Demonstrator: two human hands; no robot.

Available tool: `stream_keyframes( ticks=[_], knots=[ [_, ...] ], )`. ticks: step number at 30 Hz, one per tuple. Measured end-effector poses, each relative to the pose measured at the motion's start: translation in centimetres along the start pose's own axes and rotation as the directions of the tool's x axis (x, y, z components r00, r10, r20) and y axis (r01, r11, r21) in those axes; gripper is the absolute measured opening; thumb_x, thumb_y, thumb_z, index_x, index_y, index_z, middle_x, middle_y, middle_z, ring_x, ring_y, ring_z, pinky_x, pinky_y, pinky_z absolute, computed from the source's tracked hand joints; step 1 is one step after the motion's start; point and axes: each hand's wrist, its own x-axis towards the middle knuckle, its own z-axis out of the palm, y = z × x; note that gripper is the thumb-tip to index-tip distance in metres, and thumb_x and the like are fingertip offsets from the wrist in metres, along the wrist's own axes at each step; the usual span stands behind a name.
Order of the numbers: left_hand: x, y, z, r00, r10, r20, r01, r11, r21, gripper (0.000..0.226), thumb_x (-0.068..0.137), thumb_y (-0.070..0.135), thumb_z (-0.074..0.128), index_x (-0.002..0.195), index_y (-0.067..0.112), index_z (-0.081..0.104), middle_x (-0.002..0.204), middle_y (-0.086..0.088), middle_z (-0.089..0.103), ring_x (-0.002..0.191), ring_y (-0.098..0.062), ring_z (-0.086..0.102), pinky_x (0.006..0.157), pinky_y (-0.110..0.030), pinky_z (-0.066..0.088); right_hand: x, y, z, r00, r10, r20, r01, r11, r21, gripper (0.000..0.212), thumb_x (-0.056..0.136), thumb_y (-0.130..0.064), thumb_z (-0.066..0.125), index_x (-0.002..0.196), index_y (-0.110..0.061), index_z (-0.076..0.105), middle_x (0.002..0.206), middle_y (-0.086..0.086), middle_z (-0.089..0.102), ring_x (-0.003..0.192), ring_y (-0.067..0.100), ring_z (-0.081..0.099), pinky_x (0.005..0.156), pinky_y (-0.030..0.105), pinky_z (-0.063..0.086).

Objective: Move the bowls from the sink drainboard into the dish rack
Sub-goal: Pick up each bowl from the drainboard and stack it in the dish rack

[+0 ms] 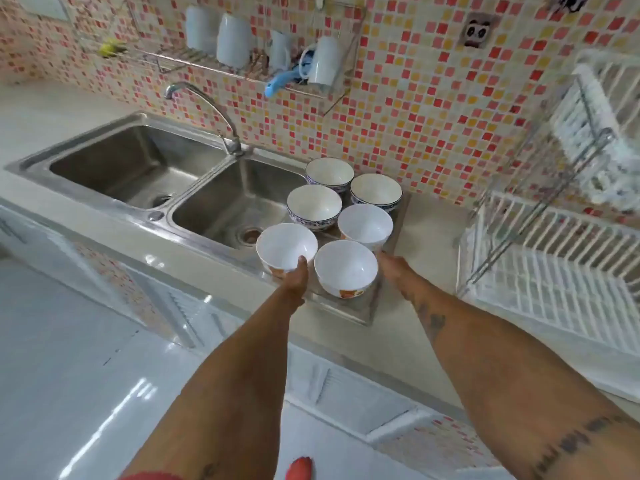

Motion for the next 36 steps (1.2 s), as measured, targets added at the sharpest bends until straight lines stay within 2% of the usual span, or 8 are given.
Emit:
stream_keyframes(
  ticks=[3, 6, 11, 14, 23, 28, 32, 36],
  knots=[
    [1.6, -0.4, 0.8, 0.996, -0.023, 0.088, 0.030, 0.997, -0.075, 0.054, 0.104, 0.046, 0.023, 0.149, 0.015, 0.030, 0.153, -0.016, 0.036, 0.140, -0.037, 0.036, 0.091, -0.037, 0.041, 1.7, -0.2, 1.1, 0.997, 0.038, -0.069, -0.033, 0.996, 0.078, 0.054, 0.096, -0.046, 0.044, 0.122, -0.001, 0.057, 0.117, 0.017, 0.060, 0.098, 0.026, 0.053, 0.071, 0.028, 0.041],
    [3.2, -1.1, 1.7, 0.997, 0.032, 0.068, -0.027, 0.997, -0.071, 0.053, 0.105, 0.043, 0.020, 0.146, 0.014, 0.037, 0.148, -0.017, 0.043, 0.137, -0.041, 0.038, 0.102, -0.043, 0.041, 2.6, -0.3, 1.8, 0.995, 0.065, -0.077, -0.053, 0.988, 0.143, 0.037, 0.095, -0.042, 0.046, 0.101, -0.008, 0.056, 0.102, 0.013, 0.058, 0.091, 0.025, 0.051, 0.056, 0.026, 0.037],
    [4.2, -0.3, 3.5, 0.997, 0.063, 0.051, -0.055, 0.988, -0.147, 0.049, 0.105, 0.038, 0.026, 0.143, 0.012, 0.042, 0.141, -0.002, 0.047, 0.129, -0.023, 0.045, 0.113, -0.038, 0.033, 4.5, -0.3, 2.6, 0.992, 0.086, -0.096, -0.053, 0.951, 0.305, 0.040, 0.095, -0.034, 0.049, 0.118, -0.003, 0.060, 0.124, 0.016, 0.063, 0.112, 0.033, 0.060, 0.086, 0.038, 0.048],
    [5.3, -0.6, 4.9, 0.999, 0.042, -0.013, -0.044, 0.975, -0.217, 0.051, 0.103, 0.040, 0.030, 0.145, 0.012, 0.041, 0.147, -0.010, 0.046, 0.131, -0.030, 0.046, 0.112, -0.041, 0.036, 4.5, -0.3, 3.1, 0.991, 0.113, -0.072, -0.082, 0.937, 0.339, 0.043, 0.098, -0.029, 0.045, 0.129, -0.001, 0.053, 0.129, 0.016, 0.058, 0.115, 0.031, 0.056, 0.099, 0.041, 0.046],
    [4.0, 1.1, 6.3, 0.986, -0.164, -0.015, 0.133, 0.845, -0.518, 0.041, 0.103, 0.029, 0.036, 0.141, 0.017, 0.045, 0.144, -0.009, 0.050, 0.117, -0.031, 0.050, 0.094, -0.042, 0.041, 4.3, -0.8, 3.0, 0.986, 0.165, -0.002, -0.147, 0.886, 0.441, 0.041, 0.098, -0.032, 0.046, 0.130, -0.009, 0.053, 0.130, 0.014, 0.059, 0.118, 0.032, 0.057, 0.096, 0.041, 0.048],
    [1.0, 2.8, 6.8, 0.960, -0.269, 0.081, 0.258, 0.733, -0.630, 0.040, 0.103, 0.031, 0.034, 0.140, 0.020, 0.045, 0.139, -0.002, 0.050, 0.135, -0.031, 0.042, 0.110, -0.043, 0.035, 2.6, -2.6, 0.8, 0.993, 0.115, 0.004, -0.107, 0.912, 0.396, 0.046, 0.098, -0.033, 0.046, 0.133, -0.003, 0.049, 0.131, 0.019, 0.058, 0.111, 0.033, 0.058, 0.093, 0.042, 0.049],
    [-1.3, 6.6, 7.3, 0.933, -0.346, 0.103, 0.329, 0.697, -0.638, 0.028, 0.098, 0.030, 0.041, 0.123, 0.023, 0.052, 0.124, 0.004, 0.054, 0.116, -0.027, 0.049, 0.103, -0.041, 0.039, 0.4, -6.6, -2.3, 0.995, -0.059, -0.085, 0.083, 0.943, 0.322, 0.042, 0.100, -0.028, 0.045, 0.130, 0.001, 0.053, 0.131, 0.024, 0.057, 0.094, 0.024, 0.051, 0.081, 0.035, 0.043],
    [-4.0, 14.0, 7.4, 0.880, -0.098, 0.464, 0.389, 0.709, -0.588, 0.044, 0.086, 0.047, 0.050, 0.125, 0.028, 0.055, 0.115, -0.002, 0.062, 0.109, -0.033, 0.054, 0.092, -0.044, 0.047, -3.9, -14.8, -7.1, 0.903, -0.378, -0.205, 0.423, 0.866, 0.267, 0.040, 0.102, -0.024, 0.040, 0.132, -0.002, 0.054, 0.138, 0.015, 0.055, 0.125, 0.029, 0.050, 0.099, 0.032, 0.037]
  ],
)
